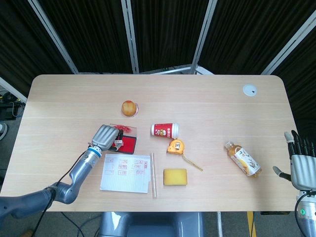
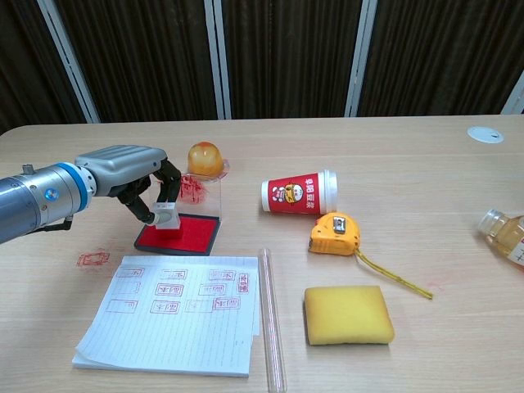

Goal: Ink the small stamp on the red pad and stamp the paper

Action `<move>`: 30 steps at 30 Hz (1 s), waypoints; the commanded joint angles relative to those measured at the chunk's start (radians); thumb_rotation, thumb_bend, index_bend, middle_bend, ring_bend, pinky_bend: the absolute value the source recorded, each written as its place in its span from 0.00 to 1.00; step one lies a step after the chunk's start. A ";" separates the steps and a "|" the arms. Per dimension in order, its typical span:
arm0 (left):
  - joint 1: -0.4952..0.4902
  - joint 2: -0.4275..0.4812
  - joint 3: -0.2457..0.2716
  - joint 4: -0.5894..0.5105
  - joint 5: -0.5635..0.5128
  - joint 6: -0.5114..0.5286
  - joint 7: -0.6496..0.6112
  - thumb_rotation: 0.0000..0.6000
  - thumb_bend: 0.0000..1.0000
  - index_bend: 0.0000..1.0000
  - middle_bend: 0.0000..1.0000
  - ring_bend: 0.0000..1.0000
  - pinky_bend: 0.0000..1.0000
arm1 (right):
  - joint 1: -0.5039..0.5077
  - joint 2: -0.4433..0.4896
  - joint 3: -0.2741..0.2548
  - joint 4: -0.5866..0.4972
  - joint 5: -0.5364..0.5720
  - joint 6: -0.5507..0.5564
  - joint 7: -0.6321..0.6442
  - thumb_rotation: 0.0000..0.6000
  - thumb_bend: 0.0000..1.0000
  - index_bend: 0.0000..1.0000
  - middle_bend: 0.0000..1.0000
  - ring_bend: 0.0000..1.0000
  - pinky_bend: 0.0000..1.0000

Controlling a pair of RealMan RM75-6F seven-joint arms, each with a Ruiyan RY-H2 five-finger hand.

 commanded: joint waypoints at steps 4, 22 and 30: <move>-0.007 -0.034 0.012 0.054 0.003 -0.006 -0.012 1.00 0.38 0.58 0.55 0.85 0.90 | 0.003 -0.003 0.002 0.008 0.007 -0.005 -0.005 1.00 0.00 0.00 0.00 0.00 0.00; -0.009 -0.078 0.031 0.128 0.021 -0.008 -0.047 1.00 0.38 0.59 0.57 0.85 0.90 | 0.006 -0.005 0.007 0.017 0.019 -0.012 0.002 1.00 0.00 0.00 0.00 0.00 0.00; -0.003 -0.053 0.022 0.089 0.018 0.005 -0.057 1.00 0.38 0.60 0.57 0.85 0.90 | 0.008 -0.006 0.006 0.021 0.023 -0.019 0.005 1.00 0.00 0.00 0.00 0.00 0.00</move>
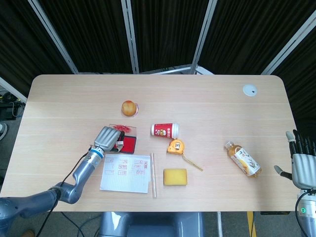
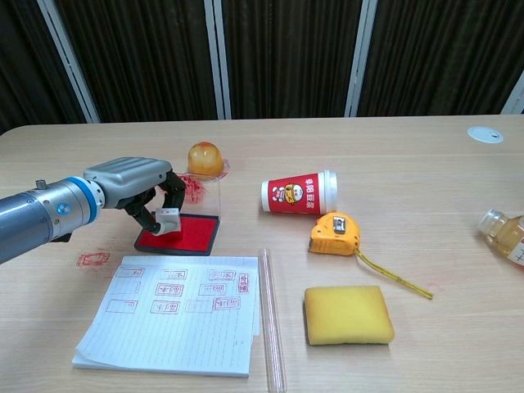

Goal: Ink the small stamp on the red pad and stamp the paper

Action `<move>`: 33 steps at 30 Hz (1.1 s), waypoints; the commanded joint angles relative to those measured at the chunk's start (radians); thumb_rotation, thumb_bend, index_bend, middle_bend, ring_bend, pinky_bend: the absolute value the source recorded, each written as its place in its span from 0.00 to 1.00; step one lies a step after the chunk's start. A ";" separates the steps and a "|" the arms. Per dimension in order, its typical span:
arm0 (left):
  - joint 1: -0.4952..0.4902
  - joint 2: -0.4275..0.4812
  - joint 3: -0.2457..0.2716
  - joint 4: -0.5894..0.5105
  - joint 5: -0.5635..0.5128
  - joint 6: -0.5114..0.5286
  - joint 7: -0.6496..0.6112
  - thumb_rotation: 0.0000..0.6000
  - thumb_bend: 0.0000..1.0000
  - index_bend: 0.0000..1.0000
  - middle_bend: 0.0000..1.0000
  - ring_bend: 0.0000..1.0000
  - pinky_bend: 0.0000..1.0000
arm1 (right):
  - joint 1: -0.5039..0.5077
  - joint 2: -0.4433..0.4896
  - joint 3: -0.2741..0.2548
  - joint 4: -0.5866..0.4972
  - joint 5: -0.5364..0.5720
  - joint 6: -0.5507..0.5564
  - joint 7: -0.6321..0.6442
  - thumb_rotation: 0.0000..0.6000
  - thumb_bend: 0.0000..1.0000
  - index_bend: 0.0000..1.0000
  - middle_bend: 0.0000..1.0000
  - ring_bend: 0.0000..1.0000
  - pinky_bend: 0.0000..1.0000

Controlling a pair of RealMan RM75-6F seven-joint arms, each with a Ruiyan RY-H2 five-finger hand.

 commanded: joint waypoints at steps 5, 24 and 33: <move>0.014 0.081 -0.022 -0.126 0.015 0.041 -0.034 1.00 0.38 0.60 0.58 0.85 0.90 | 0.000 -0.001 -0.001 0.001 0.001 0.000 0.000 1.00 0.00 0.00 0.00 0.00 0.00; 0.123 0.370 0.112 -0.539 0.165 0.094 -0.140 1.00 0.38 0.61 0.58 0.85 0.90 | -0.004 0.009 -0.009 -0.022 -0.021 0.014 0.008 1.00 0.00 0.00 0.00 0.00 0.00; 0.182 0.363 0.197 -0.526 0.246 0.139 -0.166 1.00 0.40 0.61 0.58 0.85 0.90 | -0.006 0.014 -0.011 -0.030 -0.030 0.021 0.012 1.00 0.00 0.00 0.00 0.00 0.00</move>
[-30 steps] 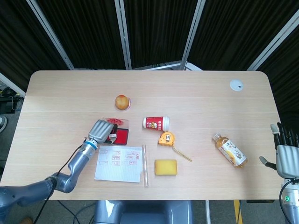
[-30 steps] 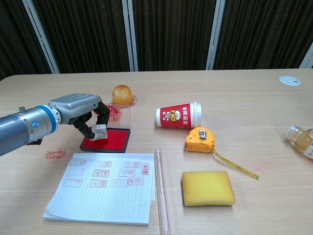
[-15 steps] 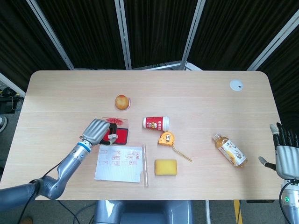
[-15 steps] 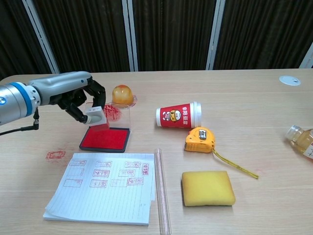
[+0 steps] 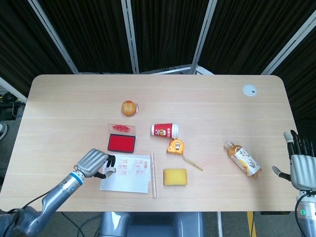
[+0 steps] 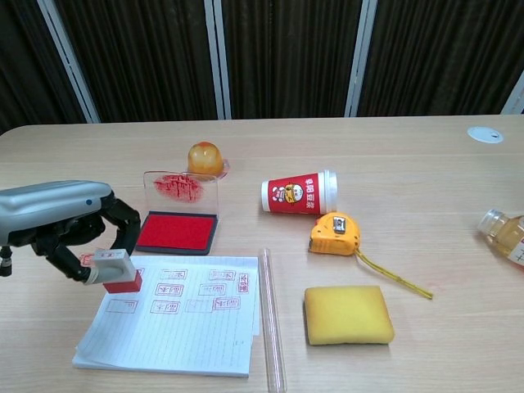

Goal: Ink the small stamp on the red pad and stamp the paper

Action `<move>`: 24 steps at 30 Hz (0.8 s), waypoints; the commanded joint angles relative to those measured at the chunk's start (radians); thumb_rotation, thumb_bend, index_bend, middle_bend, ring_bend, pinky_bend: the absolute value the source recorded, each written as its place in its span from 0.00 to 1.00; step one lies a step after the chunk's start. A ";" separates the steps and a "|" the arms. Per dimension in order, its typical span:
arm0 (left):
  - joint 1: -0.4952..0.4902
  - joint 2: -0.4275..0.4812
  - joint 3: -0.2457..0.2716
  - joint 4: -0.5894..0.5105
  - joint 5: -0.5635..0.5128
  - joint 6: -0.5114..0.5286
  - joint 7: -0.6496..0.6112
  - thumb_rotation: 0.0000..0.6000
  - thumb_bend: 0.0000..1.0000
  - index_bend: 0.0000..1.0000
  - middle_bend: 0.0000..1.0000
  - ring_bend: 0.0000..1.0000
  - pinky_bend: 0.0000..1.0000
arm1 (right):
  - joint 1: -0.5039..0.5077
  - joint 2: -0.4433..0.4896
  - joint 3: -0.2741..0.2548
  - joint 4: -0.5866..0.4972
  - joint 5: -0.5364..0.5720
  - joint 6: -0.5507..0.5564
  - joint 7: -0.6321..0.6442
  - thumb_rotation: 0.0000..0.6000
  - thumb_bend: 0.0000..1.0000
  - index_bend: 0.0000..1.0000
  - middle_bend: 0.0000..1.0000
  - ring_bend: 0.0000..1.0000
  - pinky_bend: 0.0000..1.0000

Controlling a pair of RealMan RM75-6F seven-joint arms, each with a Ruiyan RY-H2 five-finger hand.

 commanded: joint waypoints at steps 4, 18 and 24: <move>0.038 -0.024 0.025 0.038 0.030 0.050 0.006 1.00 0.40 0.61 0.58 0.84 0.90 | -0.001 0.002 0.000 0.000 0.001 0.001 0.003 1.00 0.00 0.00 0.00 0.00 0.00; 0.064 -0.070 0.048 0.076 0.034 0.046 0.052 1.00 0.40 0.62 0.59 0.85 0.90 | -0.002 0.004 0.001 0.000 0.002 0.000 0.007 1.00 0.00 0.00 0.00 0.00 0.00; 0.065 -0.078 0.057 0.103 0.045 0.034 0.041 1.00 0.41 0.62 0.59 0.85 0.90 | -0.002 0.005 0.001 0.002 0.004 0.000 0.007 1.00 0.00 0.00 0.00 0.00 0.00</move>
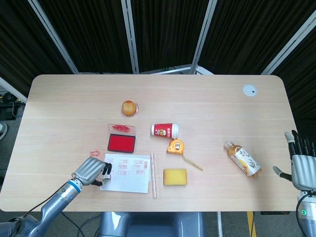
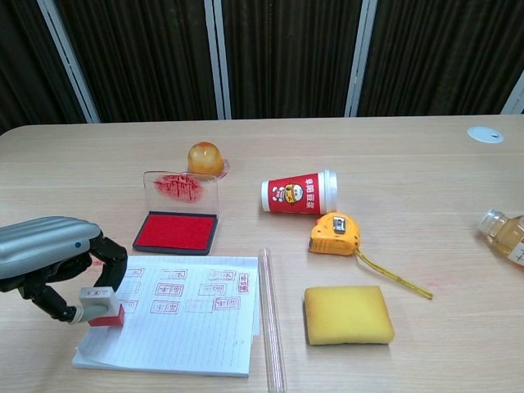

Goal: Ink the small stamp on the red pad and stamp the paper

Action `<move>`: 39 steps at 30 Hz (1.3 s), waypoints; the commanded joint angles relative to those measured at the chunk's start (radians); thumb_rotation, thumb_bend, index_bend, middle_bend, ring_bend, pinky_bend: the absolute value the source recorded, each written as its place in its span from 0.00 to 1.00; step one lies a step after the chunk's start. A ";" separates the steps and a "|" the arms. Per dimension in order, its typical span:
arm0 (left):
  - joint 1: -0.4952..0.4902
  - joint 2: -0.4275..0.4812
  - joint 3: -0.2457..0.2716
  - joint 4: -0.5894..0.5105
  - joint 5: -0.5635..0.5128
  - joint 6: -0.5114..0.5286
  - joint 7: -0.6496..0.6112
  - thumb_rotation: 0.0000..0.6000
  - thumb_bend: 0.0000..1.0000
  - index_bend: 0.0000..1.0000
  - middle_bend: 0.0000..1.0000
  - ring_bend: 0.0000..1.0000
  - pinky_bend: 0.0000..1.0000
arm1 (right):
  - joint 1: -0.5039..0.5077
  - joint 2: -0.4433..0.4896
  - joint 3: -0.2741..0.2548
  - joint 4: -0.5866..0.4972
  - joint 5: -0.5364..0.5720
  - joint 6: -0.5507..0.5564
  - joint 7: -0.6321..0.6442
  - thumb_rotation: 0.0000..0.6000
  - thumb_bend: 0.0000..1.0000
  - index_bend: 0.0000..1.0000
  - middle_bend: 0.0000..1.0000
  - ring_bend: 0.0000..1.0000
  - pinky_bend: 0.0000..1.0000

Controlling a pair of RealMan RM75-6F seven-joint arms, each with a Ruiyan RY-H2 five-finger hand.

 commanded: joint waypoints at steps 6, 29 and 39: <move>0.001 -0.010 0.007 0.026 0.030 -0.001 -0.034 1.00 0.40 0.62 0.59 0.85 0.90 | 0.000 -0.001 0.000 0.000 0.000 0.000 -0.003 1.00 0.00 0.00 0.00 0.00 0.00; 0.007 -0.073 0.034 0.194 0.154 0.054 -0.212 1.00 0.40 0.62 0.58 0.85 0.90 | 0.003 -0.008 -0.001 0.006 0.007 -0.007 -0.016 1.00 0.00 0.00 0.00 0.00 0.00; 0.008 -0.091 0.036 0.230 0.161 0.055 -0.226 1.00 0.41 0.62 0.58 0.85 0.90 | 0.003 -0.008 -0.001 0.008 0.009 -0.009 -0.017 1.00 0.00 0.00 0.00 0.00 0.00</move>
